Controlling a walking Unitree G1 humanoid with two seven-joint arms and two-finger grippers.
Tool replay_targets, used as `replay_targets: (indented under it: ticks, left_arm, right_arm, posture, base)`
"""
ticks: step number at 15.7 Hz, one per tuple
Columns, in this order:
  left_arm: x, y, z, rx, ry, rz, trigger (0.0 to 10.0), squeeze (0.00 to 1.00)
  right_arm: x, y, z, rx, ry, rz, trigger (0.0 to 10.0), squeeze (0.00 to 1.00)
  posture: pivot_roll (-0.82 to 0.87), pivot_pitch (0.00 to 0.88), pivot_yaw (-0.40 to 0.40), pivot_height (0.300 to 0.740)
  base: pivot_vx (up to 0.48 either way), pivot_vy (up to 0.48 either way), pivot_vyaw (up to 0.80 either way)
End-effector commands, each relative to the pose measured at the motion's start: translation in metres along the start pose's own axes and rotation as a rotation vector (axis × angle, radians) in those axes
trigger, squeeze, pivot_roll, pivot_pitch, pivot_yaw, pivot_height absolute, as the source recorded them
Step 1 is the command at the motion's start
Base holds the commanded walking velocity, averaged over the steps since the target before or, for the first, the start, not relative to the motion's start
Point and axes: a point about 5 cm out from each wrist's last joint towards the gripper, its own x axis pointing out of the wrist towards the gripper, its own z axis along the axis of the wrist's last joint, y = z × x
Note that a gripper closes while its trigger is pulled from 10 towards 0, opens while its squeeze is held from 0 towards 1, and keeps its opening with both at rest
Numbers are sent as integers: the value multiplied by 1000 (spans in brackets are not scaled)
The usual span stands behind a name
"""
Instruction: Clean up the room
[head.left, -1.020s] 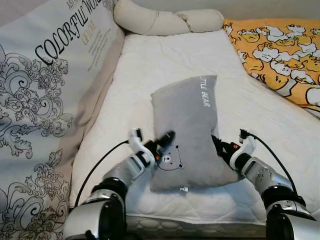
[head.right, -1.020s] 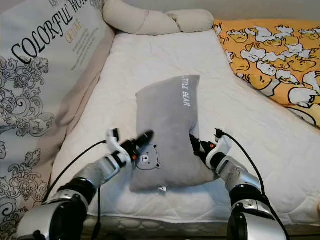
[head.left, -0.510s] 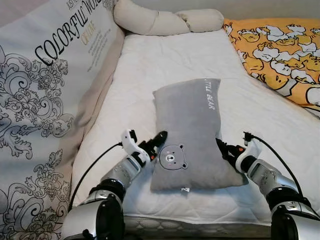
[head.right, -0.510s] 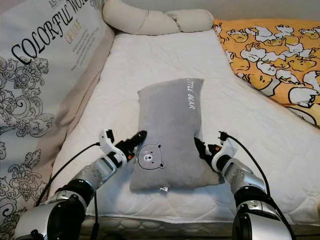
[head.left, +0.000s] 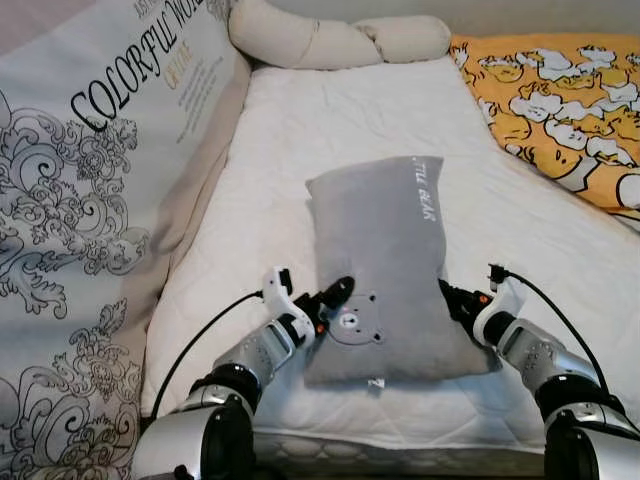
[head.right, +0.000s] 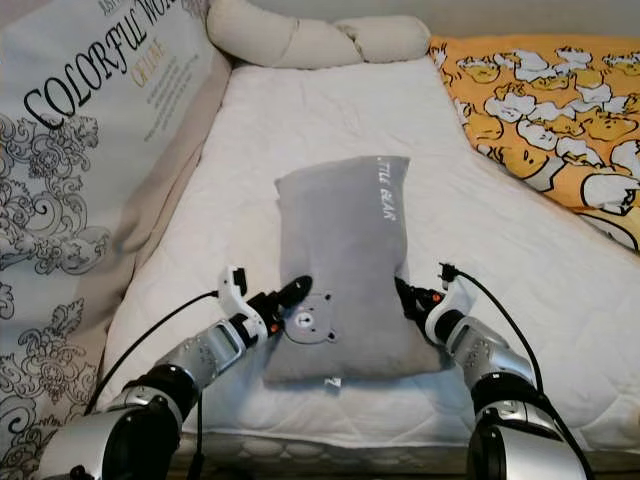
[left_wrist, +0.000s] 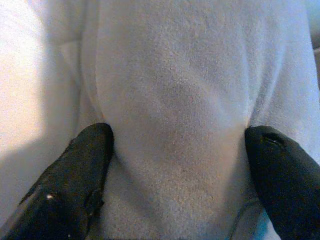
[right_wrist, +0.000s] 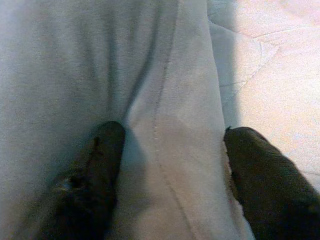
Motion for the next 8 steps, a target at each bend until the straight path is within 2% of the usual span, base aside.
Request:
replay_targets:
  ticks: [1, 2, 8]
  left_arm:
    - [2, -3, -12, 7, 61, -15, 3686, 0]
    - [3, -4, -16, 24, 80, -27, 0, 0]
    - [4, -6, -17, 40, 90, -46, 0, 0]
  right_arm:
    - [1, 2, -16, 7, 66, 13, 0, 0]
    - [2, 3, -16, 5, 66, 18, 0, 0]
    - [5, 7, -16, 2, 65, 39, 0, 0]
  posture:
    - [-127, 0, 85, 740]
    - [-126, 0, 85, 740]
    - [-120, 0, 87, 740]
  base:
    - [0, 0, 0]
    - [0, 0, 0]
    - [0, 0, 0]
